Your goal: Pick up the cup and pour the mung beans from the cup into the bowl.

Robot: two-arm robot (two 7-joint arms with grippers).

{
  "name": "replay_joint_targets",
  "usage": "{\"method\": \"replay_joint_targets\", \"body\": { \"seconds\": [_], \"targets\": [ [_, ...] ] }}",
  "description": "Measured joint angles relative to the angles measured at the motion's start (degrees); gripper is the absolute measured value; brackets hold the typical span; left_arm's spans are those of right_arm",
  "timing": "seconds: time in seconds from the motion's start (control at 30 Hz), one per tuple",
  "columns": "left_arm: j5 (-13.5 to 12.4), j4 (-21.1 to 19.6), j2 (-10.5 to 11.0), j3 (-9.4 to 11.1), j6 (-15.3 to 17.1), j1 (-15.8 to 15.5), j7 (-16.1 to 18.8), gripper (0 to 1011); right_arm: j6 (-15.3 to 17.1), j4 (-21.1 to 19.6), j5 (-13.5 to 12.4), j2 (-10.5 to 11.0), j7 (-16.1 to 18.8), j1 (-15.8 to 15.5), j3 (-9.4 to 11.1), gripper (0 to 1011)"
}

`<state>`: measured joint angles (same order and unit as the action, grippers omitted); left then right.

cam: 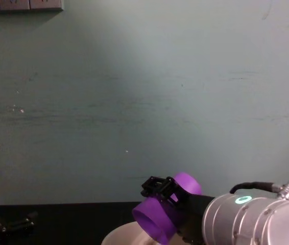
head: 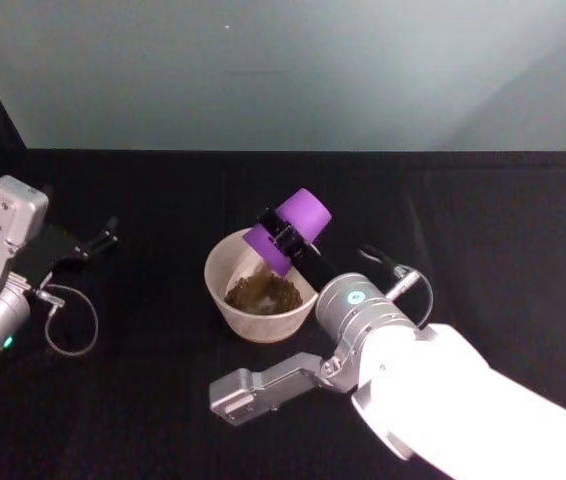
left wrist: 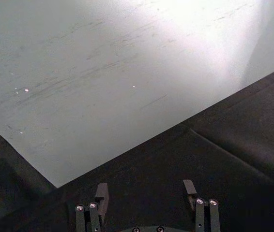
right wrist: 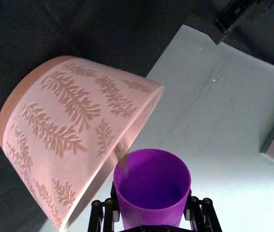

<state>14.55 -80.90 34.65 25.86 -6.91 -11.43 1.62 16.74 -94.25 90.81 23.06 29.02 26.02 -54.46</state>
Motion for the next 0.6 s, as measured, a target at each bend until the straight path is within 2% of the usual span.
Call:
{"method": "replay_joint_targets", "body": {
  "seconds": [0.17, 0.27, 0.47, 0.6],
  "targets": [
    [0.0, 0.0, 0.0, 0.0, 0.0, 0.0, 0.0, 1000, -0.1, 0.1, 3.6, 0.2, 0.8, 0.6, -1.3, 715],
    [0.0, 0.0, 0.0, 0.0, 0.0, 0.0, 0.0, 1000, -0.2, 0.3, 4.3, 0.2, 0.8, 0.8, -1.4, 715],
    [0.0, 0.0, 0.0, 0.0, 0.0, 0.0, 0.0, 1000, -0.5, 0.2, 4.3, 0.2, 0.8, 0.7, -1.1, 715],
    [0.0, 0.0, 0.0, 0.0, 0.0, 0.0, 0.0, 1000, -0.4, -0.2, 3.1, 0.2, 0.0, 0.2, -0.3, 715]
  ]
}}
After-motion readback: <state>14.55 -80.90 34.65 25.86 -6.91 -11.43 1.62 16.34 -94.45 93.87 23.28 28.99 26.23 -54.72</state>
